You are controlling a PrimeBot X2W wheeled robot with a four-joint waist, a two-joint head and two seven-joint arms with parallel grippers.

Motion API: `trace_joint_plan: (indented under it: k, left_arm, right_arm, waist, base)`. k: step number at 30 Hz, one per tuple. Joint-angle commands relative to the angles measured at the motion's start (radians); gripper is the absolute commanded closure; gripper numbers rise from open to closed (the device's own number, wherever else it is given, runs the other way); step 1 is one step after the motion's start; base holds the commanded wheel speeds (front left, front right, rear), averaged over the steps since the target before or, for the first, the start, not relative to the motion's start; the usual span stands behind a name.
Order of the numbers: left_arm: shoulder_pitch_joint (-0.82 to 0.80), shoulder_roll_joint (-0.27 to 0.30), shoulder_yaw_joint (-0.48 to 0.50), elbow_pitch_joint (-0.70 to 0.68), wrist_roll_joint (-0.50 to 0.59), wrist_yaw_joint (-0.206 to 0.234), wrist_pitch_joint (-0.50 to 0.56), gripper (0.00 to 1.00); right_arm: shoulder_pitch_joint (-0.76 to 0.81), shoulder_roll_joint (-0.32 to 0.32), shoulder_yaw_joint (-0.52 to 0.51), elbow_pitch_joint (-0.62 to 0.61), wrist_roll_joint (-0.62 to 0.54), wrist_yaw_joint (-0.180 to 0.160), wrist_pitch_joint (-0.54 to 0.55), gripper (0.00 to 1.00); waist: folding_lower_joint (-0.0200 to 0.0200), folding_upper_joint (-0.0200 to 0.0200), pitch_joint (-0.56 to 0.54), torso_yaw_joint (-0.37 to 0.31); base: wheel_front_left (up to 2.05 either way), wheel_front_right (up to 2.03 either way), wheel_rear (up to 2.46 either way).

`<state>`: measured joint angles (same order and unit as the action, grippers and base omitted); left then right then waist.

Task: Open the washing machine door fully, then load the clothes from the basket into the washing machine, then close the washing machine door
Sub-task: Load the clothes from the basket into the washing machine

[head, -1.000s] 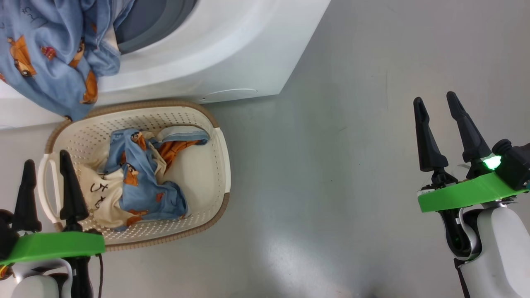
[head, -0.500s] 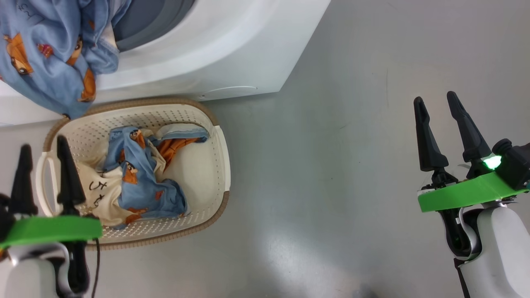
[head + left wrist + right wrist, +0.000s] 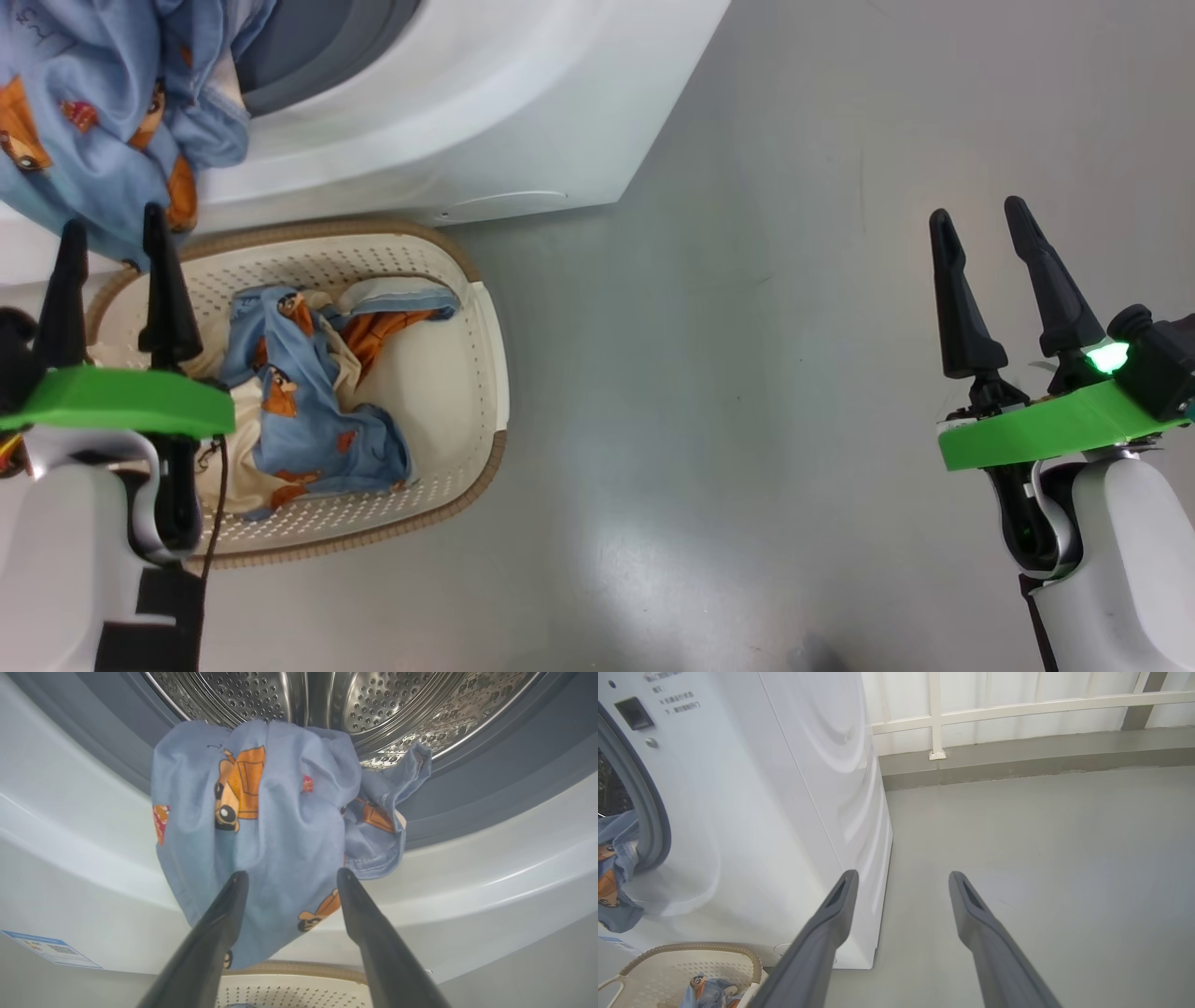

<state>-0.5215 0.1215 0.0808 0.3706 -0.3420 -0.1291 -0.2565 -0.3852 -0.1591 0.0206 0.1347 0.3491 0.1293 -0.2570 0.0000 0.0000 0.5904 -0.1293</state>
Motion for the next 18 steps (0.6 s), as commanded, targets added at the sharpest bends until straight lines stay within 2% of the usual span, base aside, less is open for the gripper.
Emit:
trace_joint_plan:
  k: [1,18]
  left_arm:
    - [-0.013,0.040,0.022,-0.002,-0.008,-0.002,-0.005,0.00]
    - [-0.182,0.094,-0.018,0.241,-0.018,-0.002,-0.005,0.00]
  right_arm:
    - [0.007,-0.001,0.023,-0.024,0.002,0.001,-0.005,0.00]
    - [0.007,0.008,0.038,-0.021,0.004,0.001,-0.005,0.00]
  waist:
    - [0.0000,0.0000,0.002,-0.003]
    - [0.0000,0.0000,0.006,-0.027]
  base:
    - [0.00,0.00,0.00]
    - [0.00,0.00,0.00]
